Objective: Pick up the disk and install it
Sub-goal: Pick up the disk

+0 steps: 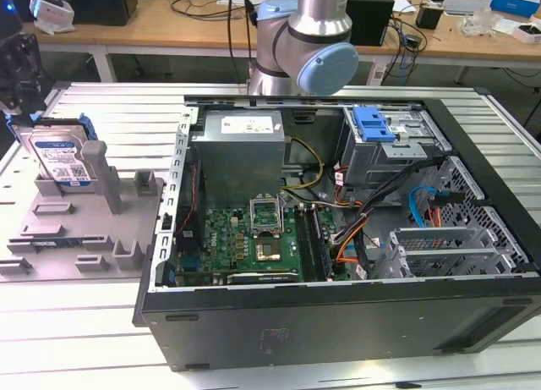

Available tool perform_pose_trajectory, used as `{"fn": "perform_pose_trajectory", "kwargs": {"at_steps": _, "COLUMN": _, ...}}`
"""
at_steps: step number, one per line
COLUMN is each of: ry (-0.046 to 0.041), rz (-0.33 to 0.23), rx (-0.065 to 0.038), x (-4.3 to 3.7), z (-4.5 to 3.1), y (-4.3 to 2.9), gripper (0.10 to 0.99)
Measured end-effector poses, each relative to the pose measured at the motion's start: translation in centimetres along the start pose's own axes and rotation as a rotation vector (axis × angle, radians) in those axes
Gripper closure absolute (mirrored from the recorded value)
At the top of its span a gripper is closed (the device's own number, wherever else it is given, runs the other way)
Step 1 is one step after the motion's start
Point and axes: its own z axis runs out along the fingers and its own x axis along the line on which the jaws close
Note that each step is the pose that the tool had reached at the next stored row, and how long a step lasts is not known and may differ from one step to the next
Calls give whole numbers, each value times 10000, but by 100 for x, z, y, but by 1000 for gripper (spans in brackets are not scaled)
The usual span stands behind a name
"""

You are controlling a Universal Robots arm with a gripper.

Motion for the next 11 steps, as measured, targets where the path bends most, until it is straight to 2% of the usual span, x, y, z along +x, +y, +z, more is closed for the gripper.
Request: {"fn": "perform_pose_trajectory", "kwargs": {"at_steps": 11, "ry": 21, "rz": 2, "rx": 1, "x": -2, "z": 101, "y": 13, "gripper": 604}}
